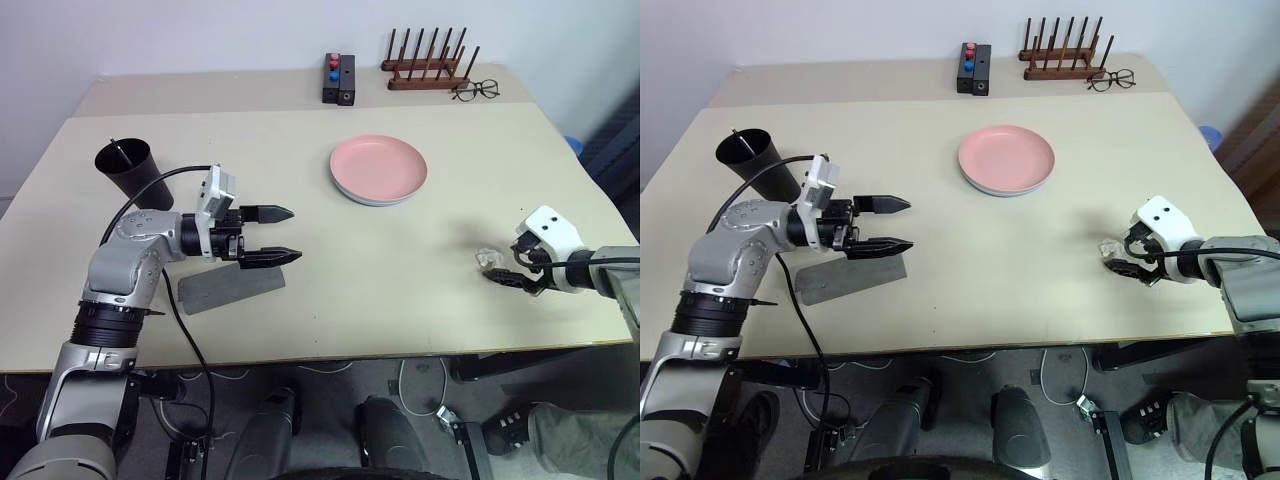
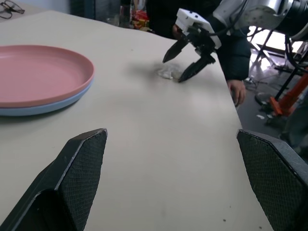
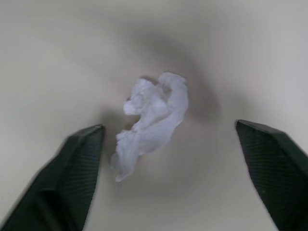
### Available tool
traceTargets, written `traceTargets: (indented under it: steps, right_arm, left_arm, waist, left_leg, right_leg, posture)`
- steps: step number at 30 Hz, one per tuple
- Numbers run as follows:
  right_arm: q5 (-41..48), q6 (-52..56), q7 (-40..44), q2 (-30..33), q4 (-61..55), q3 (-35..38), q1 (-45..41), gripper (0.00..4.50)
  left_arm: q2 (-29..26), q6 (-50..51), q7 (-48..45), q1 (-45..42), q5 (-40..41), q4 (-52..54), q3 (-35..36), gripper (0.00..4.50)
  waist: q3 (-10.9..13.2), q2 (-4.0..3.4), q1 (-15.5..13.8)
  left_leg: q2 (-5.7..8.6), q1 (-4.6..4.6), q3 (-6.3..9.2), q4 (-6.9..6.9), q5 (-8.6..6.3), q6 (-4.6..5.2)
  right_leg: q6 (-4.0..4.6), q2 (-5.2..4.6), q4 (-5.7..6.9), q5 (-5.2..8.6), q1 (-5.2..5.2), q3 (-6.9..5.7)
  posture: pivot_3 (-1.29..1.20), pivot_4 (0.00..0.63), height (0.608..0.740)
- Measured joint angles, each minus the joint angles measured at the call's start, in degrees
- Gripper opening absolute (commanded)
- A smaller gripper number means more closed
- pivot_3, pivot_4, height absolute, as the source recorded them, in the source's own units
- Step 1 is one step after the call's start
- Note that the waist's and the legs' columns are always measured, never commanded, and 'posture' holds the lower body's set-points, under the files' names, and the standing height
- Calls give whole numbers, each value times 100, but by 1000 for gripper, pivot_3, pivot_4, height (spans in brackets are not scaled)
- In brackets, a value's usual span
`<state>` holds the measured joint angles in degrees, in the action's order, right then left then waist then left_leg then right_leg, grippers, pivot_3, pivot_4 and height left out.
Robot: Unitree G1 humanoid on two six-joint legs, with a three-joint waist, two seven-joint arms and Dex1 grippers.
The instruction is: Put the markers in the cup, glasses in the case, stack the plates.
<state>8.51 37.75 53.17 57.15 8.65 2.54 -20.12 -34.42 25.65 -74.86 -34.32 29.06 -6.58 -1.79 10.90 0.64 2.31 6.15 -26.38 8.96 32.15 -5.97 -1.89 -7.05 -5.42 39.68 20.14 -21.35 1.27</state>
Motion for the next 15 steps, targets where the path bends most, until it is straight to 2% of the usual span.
traceTargets:
  steps: [5, 11, 15]
  right_arm:
    - [-42, -125, -97, -206, 329, -25, -275, 64]
    - [-104, -408, -118, -337, 509, -197, -741, 64]
    - [-132, -611, -419, -911, 798, -214, -1513, 64]
  left_arm:
    - [14, -7, 50, 1, -35, 2, 2, 4500]
    - [75, 23, 481, 3, -55, 4, 79, 4500]
    - [273, -5, 1063, -17, -70, -56, 341, 4500]
  waist:
    - [0, 0, 7]
    - [0, 0, 9]
    - [0, 0, 42]
  left_leg:
    - [0, 0, 0, 0, 0, 0]
    - [0, 0, 1, 0, 0, 0]
    - [-3, 1, 0, 0, 0, 0]
  right_leg:
    - [-1, 1, -1, 0, 0, 0]
    - [-1, 2, -1, 0, 1, -1]
    - [-2, 6, 0, -1, -1, 1]
  posture:
    - [0, 150, 738]
    - [0, 150, 738]
    - [0, 150, 738]
